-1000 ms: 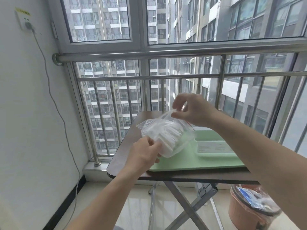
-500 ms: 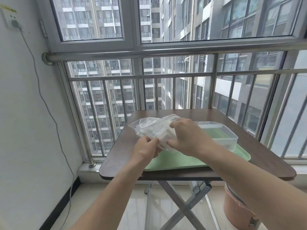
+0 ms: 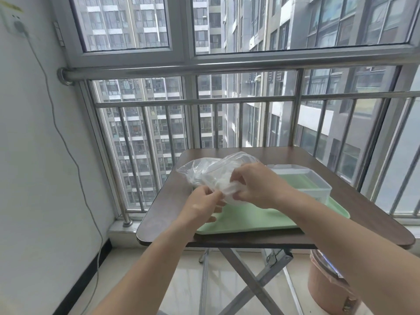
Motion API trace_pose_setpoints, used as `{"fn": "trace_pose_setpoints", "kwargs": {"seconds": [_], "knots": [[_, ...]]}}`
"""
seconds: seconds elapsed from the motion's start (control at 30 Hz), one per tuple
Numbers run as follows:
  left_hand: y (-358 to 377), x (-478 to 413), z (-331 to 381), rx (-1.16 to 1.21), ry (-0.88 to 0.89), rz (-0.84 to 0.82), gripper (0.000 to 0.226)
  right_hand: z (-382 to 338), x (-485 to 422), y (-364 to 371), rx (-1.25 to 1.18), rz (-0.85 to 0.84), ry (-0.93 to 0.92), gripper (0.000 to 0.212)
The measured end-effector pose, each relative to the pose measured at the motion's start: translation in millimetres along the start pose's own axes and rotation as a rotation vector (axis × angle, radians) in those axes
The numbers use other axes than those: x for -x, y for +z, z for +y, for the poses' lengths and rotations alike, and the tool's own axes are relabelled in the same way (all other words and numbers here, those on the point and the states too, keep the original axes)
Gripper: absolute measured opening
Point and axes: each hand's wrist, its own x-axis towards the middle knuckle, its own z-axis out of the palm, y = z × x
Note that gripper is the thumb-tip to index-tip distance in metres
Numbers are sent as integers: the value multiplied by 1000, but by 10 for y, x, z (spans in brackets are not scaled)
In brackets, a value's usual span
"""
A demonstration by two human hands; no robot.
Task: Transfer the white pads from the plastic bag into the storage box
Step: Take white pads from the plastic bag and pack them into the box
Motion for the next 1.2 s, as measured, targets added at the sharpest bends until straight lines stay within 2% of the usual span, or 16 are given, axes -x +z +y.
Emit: {"fn": "trace_pose_setpoints", "kwargs": {"seconds": [0.2, 0.37, 0.43, 0.63, 0.73, 0.8, 0.93, 1.0, 1.1, 1.2], "knots": [[-104, 258, 132, -170, 4, -49, 28, 10, 142, -203, -143, 2, -64, 27], [-102, 484, 350, -245, 0, -188, 40, 226, 241, -518, -494, -12, 14, 26], [-4, 539, 446, -250, 92, -206, 37, 381, 276, -670, -581, 15, 63, 26], [630, 438, 645, -229, 498, -205, 11, 923, 334, -873, -816, 244, 255, 27], [1019, 273, 727, -425, 723, -181, 20, 1224, 335, -866, -834, 296, 374, 30], [1170, 186, 761, -644, 781, -153, 30, 1345, 299, -837, -839, 295, 436, 28], [1240, 11, 736, -1034, 751, 69, 31, 1471, 193, -759, -772, 224, 498, 28], [1188, -86, 707, -1079, 669, 145, 25, 1503, 125, -726, -769, 175, 494, 30], [1028, -223, 677, -1100, 507, 177, 29, 1485, -1, -672, -772, 70, 452, 33], [911, -387, 663, -1103, 323, 111, 33, 1456, -131, -578, -716, -38, 382, 31]]}}
